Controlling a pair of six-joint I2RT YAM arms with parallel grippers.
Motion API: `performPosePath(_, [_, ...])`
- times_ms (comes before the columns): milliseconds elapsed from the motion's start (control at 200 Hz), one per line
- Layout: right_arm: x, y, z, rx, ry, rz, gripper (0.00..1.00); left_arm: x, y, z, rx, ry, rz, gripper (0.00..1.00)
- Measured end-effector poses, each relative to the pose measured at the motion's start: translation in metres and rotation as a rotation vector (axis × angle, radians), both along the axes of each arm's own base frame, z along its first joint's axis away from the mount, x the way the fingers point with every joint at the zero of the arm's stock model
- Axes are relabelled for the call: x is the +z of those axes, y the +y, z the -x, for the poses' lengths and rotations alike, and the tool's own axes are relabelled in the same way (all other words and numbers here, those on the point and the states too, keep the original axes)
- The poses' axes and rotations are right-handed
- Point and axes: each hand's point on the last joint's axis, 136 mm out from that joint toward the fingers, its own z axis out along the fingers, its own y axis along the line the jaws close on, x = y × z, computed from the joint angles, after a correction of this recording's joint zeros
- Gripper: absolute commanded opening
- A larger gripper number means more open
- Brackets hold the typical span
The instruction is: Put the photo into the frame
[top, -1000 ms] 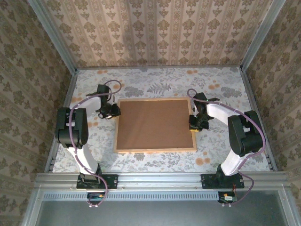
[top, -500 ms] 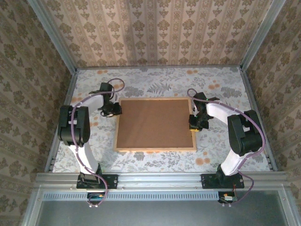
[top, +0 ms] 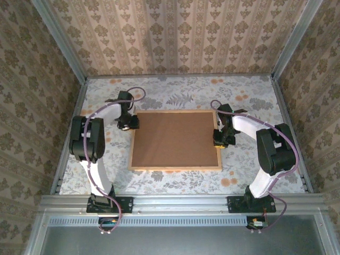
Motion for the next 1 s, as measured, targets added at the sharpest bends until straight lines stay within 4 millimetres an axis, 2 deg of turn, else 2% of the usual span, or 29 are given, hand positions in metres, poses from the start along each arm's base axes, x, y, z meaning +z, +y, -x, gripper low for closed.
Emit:
performPosePath(645, [0.0003, 0.0006, 0.0, 0.012, 0.009, 0.024, 0.11, -0.0021, -0.0072, -0.0001, -0.123, 0.041, -0.205, 0.35])
performPosePath(1000, [0.0005, 0.0009, 0.0, 0.016, 0.007, 0.029, 0.1, -0.0025, -0.0096, 0.0, -0.149, 0.055, -0.235, 0.41])
